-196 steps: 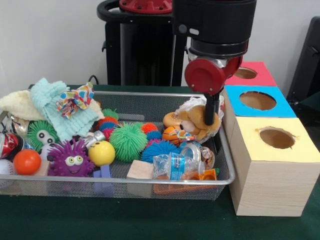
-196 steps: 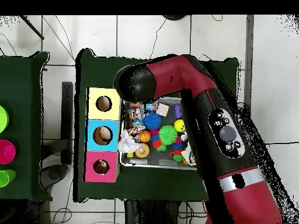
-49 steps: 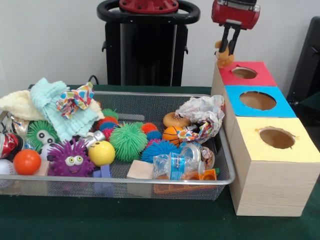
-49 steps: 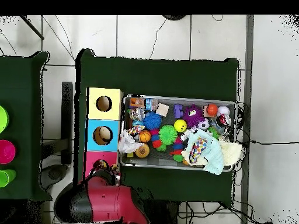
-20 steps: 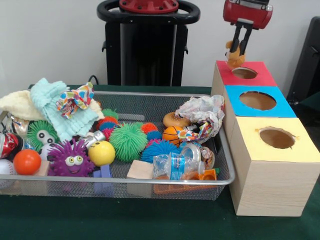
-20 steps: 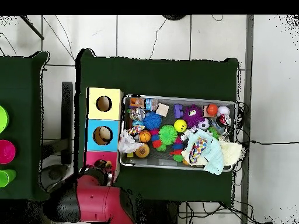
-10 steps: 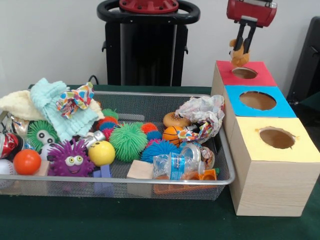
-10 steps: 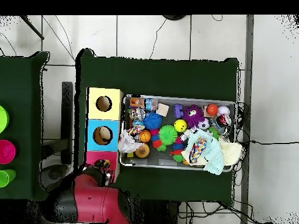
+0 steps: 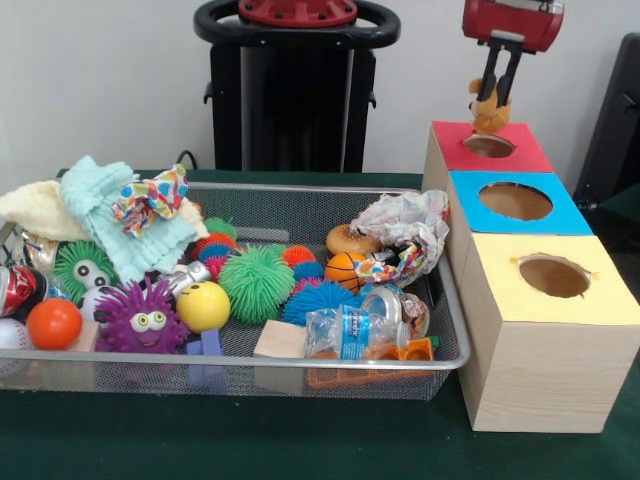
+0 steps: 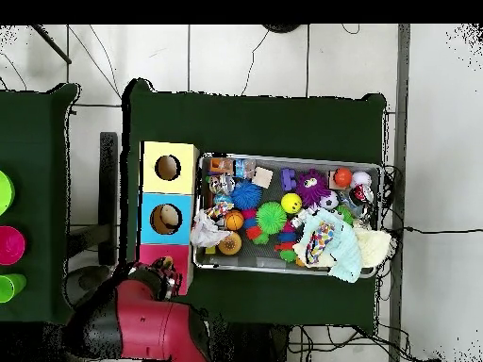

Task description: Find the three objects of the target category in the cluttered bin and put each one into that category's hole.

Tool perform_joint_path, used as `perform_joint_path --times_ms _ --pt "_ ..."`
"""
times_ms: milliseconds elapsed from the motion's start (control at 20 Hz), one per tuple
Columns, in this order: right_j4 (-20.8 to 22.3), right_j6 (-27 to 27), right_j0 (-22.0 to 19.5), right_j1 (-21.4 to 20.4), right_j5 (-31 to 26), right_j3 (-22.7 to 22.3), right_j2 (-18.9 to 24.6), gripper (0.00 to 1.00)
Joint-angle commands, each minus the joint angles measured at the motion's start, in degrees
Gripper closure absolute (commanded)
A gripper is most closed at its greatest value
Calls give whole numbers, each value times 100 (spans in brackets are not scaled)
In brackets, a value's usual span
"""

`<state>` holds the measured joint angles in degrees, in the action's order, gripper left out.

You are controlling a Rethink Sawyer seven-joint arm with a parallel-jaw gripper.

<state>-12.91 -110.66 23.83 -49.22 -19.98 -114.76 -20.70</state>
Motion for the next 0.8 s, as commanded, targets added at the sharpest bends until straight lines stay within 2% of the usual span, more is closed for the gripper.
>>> perform_joint_path --times_ms 50,350,500,800 --pt "-474 -1317 -321 171 251 64 621 100" --pt "-568 -1214 -443 101 424 -88 807 100" --pt "-597 -1231 -545 61 729 -187 985 100" --pt "-553 -1306 -523 56 993 -303 998 100"
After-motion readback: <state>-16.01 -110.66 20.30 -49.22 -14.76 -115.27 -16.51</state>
